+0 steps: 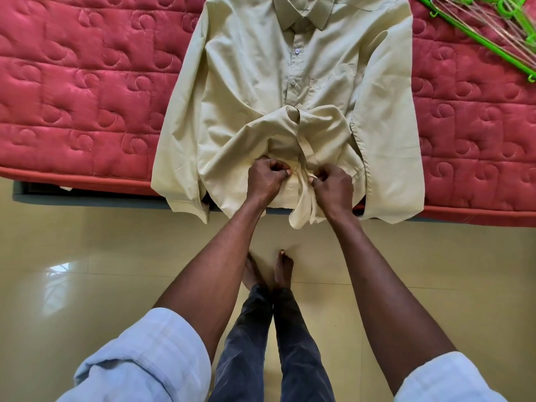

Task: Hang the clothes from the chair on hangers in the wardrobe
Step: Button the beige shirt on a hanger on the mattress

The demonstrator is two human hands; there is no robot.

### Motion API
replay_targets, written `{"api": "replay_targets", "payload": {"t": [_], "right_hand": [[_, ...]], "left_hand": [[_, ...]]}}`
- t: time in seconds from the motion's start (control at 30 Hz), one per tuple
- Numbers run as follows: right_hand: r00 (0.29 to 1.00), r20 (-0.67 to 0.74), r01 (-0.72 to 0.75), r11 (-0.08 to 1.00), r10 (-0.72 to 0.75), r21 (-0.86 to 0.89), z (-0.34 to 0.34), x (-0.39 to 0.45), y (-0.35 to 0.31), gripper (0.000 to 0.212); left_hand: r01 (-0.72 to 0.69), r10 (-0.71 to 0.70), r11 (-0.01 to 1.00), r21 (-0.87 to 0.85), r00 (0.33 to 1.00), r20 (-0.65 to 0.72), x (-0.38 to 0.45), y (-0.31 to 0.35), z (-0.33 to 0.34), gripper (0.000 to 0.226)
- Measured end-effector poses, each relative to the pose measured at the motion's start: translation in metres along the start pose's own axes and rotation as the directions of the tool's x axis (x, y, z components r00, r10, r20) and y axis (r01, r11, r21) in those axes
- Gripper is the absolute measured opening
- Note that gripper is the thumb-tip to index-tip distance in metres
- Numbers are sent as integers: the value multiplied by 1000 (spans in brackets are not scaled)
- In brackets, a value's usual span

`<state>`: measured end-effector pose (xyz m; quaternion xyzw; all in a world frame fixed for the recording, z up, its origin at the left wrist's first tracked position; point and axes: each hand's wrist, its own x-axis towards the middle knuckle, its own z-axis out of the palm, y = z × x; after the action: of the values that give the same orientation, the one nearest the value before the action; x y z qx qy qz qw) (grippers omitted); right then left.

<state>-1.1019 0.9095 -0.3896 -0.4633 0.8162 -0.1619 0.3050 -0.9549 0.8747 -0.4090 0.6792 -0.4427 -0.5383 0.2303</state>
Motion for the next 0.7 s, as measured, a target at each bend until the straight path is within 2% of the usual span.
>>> {"api": "replay_targets", "payload": {"t": [0.1, 0.27, 0.33, 0.47, 0.6, 0.7], "right_hand": [[973, 183, -204, 903, 143, 377, -12, 3, 6, 13], [916, 360, -380, 681, 180, 626, -18, -4, 14, 19], [895, 404, -429, 609, 187, 667, -18, -4, 16, 13], [876, 451, -460, 576, 169, 676, -17, -4, 8, 7], [875, 459, -454, 594, 156, 664, -6, -3, -5, 8], [899, 403, -415, 620, 169, 665, 1, -4, -14, 6]], "left_hand": [[13, -13, 1000, -13, 1000, -1, 0, -1, 0, 4], [21, -21, 998, -62, 1000, 16, -1, 0, -2, 5], [37, -35, 995, -94, 999, 20, -1, -1, -2, 5], [74, -72, 984, -161, 997, 18, -1, 0, -3, 7], [120, -120, 960, -254, 993, 17, -4, 3, -4, 9], [171, -171, 935, -311, 985, 28, -9, 3, -4, 8]]}}
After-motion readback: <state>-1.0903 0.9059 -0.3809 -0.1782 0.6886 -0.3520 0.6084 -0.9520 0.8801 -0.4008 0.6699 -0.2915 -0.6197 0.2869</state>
